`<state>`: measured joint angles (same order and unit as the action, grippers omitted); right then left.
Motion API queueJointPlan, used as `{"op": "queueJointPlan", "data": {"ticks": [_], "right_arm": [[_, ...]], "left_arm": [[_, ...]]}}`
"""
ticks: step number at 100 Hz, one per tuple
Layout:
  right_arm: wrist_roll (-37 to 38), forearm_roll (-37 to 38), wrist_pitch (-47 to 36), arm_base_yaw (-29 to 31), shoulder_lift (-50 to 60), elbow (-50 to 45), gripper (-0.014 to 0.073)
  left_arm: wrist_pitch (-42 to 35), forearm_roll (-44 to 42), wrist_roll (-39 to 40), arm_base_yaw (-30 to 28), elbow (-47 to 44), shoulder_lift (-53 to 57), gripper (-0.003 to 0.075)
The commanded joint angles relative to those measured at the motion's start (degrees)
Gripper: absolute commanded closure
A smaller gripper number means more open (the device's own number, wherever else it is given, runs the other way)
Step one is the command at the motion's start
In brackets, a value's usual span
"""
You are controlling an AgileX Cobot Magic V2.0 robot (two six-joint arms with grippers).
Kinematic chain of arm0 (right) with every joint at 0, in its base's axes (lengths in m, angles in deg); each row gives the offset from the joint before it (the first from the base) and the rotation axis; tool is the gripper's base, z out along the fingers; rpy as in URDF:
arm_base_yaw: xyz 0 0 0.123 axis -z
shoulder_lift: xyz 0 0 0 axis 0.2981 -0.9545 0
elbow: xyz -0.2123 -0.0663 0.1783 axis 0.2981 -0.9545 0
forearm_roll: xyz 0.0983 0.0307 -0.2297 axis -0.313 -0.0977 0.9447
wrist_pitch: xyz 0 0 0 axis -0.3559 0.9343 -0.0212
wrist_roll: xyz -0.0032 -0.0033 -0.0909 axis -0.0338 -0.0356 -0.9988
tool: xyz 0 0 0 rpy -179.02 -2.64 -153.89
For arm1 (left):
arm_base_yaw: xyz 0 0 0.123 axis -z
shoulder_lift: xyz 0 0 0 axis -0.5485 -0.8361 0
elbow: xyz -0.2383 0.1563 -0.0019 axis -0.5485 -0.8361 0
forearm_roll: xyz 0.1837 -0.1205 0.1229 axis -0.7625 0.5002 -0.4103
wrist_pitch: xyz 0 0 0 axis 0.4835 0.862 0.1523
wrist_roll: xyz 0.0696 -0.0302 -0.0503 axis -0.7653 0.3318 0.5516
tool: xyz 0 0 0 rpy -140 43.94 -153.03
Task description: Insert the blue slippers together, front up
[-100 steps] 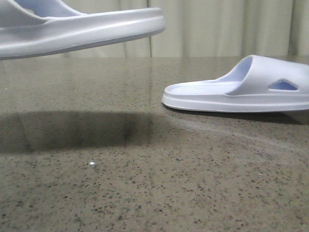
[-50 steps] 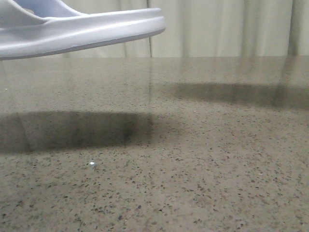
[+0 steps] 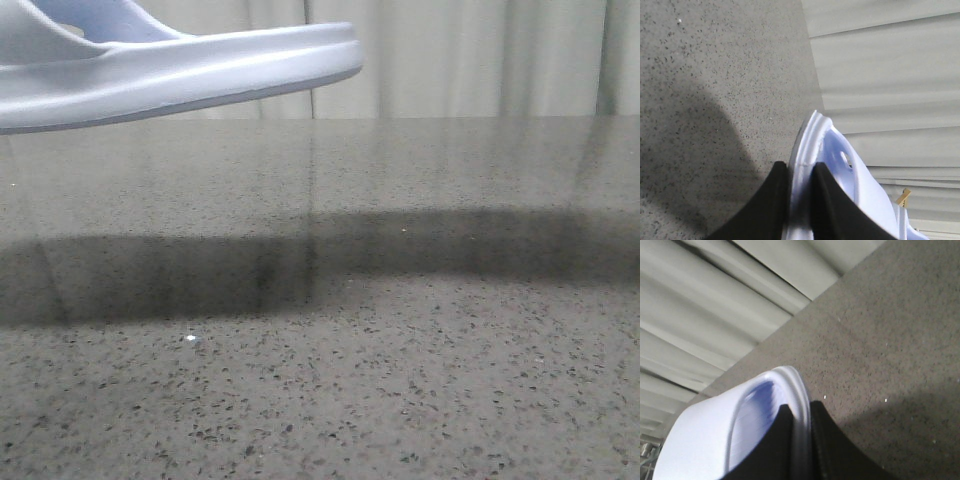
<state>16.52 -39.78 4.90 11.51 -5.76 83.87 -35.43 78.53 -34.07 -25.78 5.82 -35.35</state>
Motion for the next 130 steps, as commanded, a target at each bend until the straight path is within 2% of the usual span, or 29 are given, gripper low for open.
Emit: {"op": "queueJointPlan", "data": {"ticks": [1,17,53,63,88,105,130], "right_arm": [[-3.8,-5.1,-0.6,0.2,0.5,2.2,0.0685],[-11.2,-12.3,1.6,0.2,0.5,2.2,0.0685],[-14.5,-12.7,2.7,0.2,-1.5,2.2,0.0685],[-14.7,-12.9,3.8,0.2,-3.4,2.2,0.0685],[-21.1,-18.8,3.3,0.2,-5.4,2.2,0.0685],[-22.4,-20.5,2.7,0.2,-7.2,2.2,0.0685],[-32.3,-31.6,3.8,0.2,-10.8,2.2,0.0685]], "left_arm": [[-0.4,1.6,0.2,0.4,1.5,-0.2,0.0704],[0.4,2.1,0.1,0.4,1.5,-0.2,0.0704],[2.6,4.0,0.0,0.4,1.5,-0.2,0.0704],[2.7,6.7,-3.5,0.4,1.5,-0.2,0.0704],[2.7,8.8,-6.2,0.4,1.5,-0.2,0.0704],[2.7,11.3,-9.0,0.4,1.5,-0.2,0.0704],[2.7,11.7,-9.0,0.4,1.5,-0.2,0.0704]]}}
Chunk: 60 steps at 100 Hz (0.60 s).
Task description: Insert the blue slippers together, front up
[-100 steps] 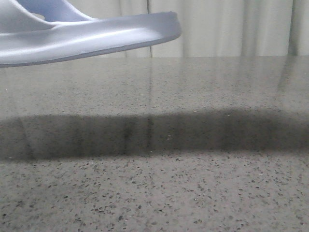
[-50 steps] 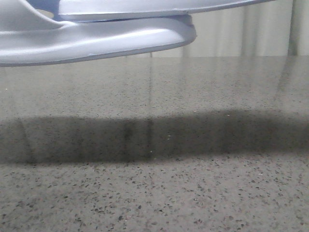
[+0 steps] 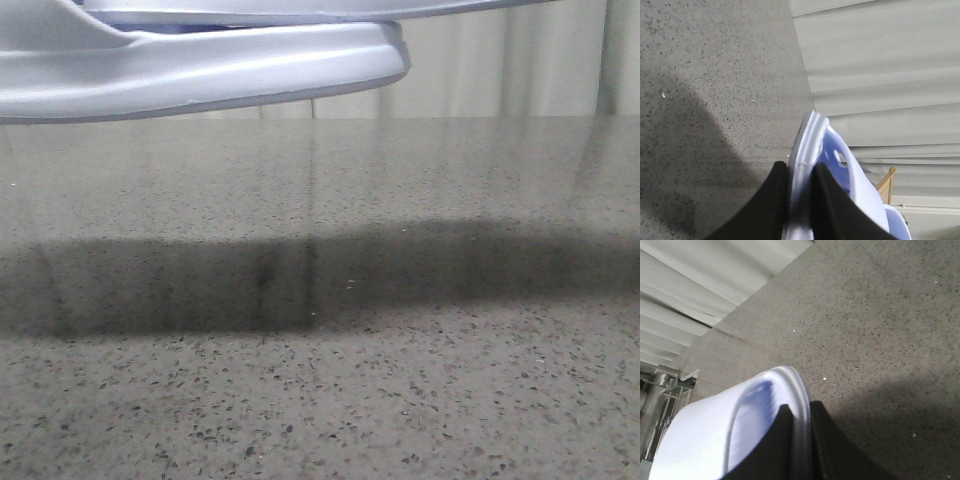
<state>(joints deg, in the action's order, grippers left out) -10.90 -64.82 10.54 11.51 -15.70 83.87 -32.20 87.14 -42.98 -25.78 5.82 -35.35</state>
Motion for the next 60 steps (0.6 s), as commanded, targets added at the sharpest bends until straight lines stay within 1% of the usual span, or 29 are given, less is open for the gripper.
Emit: {"op": "queueJointPlan", "data": {"ticks": [1,18,34,60], "right_arm": [[-5.2,-6.8,-1.6,0.2,-1.1,2.2,0.0685],[-10.8,-13.3,1.6,0.2,-4.3,2.2,0.0685],[-15.6,-17.6,6.0,0.2,-7.1,2.2,0.0685],[-18.5,-19.6,10.3,0.2,-8.4,2.2,0.0685]], "left_arm": [[-0.6,3.1,-0.1,0.4,1.5,-0.2,0.0704],[-0.7,3.9,-1.6,0.4,1.5,-0.3,0.0704],[-1.2,4.5,-2.9,0.4,1.5,-0.3,0.0704],[-1.2,4.8,-2.9,0.4,1.5,-0.3,0.0704]]}}
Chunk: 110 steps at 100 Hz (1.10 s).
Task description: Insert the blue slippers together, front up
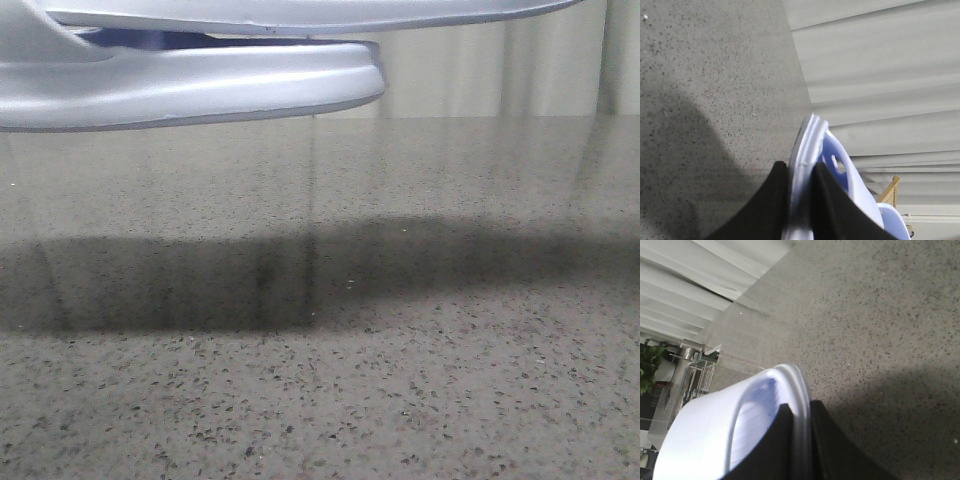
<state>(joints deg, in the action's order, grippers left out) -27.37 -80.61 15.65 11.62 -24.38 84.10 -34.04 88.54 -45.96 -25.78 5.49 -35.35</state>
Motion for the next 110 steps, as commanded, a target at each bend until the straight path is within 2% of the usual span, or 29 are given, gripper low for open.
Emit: {"op": "queueJointPlan", "data": {"ticks": [1,36,76,98,110], "right_arm": [[-2.2,-4.0,5.5,0.1,0.3,2.0,0.0685],[-4.3,-4.4,12.3,0.1,0.3,2.0,0.0685],[-4.3,-6.2,10.4,0.1,0.3,2.0,0.0685],[-9.3,-13.0,8.1,0.1,0.3,2.0,0.0685],[-9.5,-13.4,6.3,0.1,0.3,2.0,0.0685]], "left_arm": [[0.6,3.4,0.0,0.4,1.8,-0.3,0.0704],[0.0,4.3,0.0,0.4,1.8,-0.3,0.0704],[-2.8,7.4,0.0,0.4,1.8,-0.3,0.0704],[-3.4,10.4,0.0,0.4,1.8,-0.3,0.0704],[-3.4,12.0,0.0,0.4,1.8,-0.3,0.0704]]}}
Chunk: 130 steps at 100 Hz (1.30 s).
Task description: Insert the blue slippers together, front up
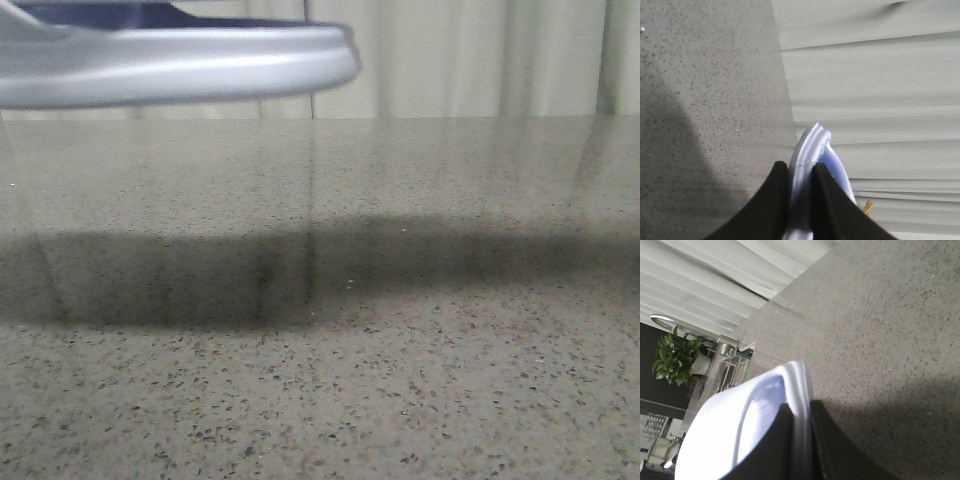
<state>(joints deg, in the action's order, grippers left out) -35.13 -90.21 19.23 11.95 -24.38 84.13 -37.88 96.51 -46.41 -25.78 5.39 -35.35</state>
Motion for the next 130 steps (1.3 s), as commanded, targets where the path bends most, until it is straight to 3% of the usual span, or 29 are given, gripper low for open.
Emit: {"op": "queueJointPlan", "data": {"ticks": [1,34,82,130], "right_arm": [[-1.7,-3.8,2.5,-0.3,0.2,2.0,0.0685],[-1.7,-4.2,1.5,-1.7,-1.3,2.0,0.0685],[-7.0,-10.0,-15.8,-20.3,-4.0,2.0,0.0685],[-7.0,-11.2,-16.3,-21.4,-4.0,2.0,0.0685]], "left_arm": [[0.4,4.1,0.5,0.4,1.9,-0.3,0.0704],[-1.1,5.3,-0.8,0.4,1.9,-0.3,0.0704],[-5.6,5.3,-3.0,0.4,1.9,-0.3,0.0704],[-8.6,5.1,-4.0,0.4,1.9,-0.3,0.0704]]}}
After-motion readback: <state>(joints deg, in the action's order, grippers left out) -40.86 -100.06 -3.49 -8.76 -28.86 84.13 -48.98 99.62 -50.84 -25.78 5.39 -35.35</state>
